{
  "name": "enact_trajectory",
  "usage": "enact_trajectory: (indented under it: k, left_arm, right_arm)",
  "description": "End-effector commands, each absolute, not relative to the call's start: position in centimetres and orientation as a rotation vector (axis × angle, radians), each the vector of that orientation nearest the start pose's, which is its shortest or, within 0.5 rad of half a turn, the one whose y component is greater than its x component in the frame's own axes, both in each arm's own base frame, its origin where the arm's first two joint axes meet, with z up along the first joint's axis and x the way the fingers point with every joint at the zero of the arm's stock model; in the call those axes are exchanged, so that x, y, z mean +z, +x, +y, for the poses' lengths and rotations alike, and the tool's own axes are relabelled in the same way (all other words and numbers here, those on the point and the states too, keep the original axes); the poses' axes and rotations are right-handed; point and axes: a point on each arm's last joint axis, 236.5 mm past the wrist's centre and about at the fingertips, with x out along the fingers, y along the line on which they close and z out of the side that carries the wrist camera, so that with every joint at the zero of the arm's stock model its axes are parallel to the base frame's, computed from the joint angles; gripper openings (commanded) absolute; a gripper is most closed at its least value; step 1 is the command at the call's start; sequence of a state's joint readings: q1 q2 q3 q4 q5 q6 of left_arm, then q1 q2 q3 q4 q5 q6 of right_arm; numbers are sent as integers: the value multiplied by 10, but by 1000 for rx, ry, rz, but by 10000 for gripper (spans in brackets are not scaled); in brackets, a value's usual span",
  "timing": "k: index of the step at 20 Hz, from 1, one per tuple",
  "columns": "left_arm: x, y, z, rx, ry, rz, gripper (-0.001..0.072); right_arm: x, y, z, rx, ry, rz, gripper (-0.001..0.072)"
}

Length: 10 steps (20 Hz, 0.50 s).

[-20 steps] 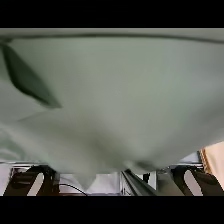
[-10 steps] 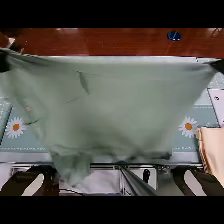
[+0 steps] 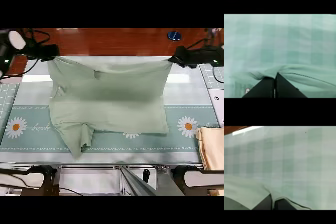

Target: Fold the shirts.

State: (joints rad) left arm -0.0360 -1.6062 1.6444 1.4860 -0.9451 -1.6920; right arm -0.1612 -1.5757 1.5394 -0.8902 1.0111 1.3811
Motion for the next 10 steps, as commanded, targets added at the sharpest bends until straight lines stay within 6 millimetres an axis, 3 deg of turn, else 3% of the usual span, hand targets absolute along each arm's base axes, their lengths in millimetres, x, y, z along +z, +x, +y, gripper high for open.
enact_trajectory:
  k: [1, 4, 6, 8, 10]
  left_arm:
    - [32, 556, -47, -41, -257, 1018, 17]
    - [34, 543, -39, -69, -193, 1058, 17]
    - [32, 522, -32, -122, -100, 1132, 17]
    - [16, 497, -9, -137, 58, 1245, 16]
    - [-9, 477, 0, -108, 57, 1335, 16]
  right_arm:
    - [45, 565, 41, 255, 580, 956, 35]
    - [42, 557, 32, 258, 512, 1010, 36]
    - [38, 535, 33, 314, 480, 1099, 36]
    - [22, 505, 27, 340, 426, 1226, 36]
    - [-7, 484, 17, 300, 378, 1330, 36]
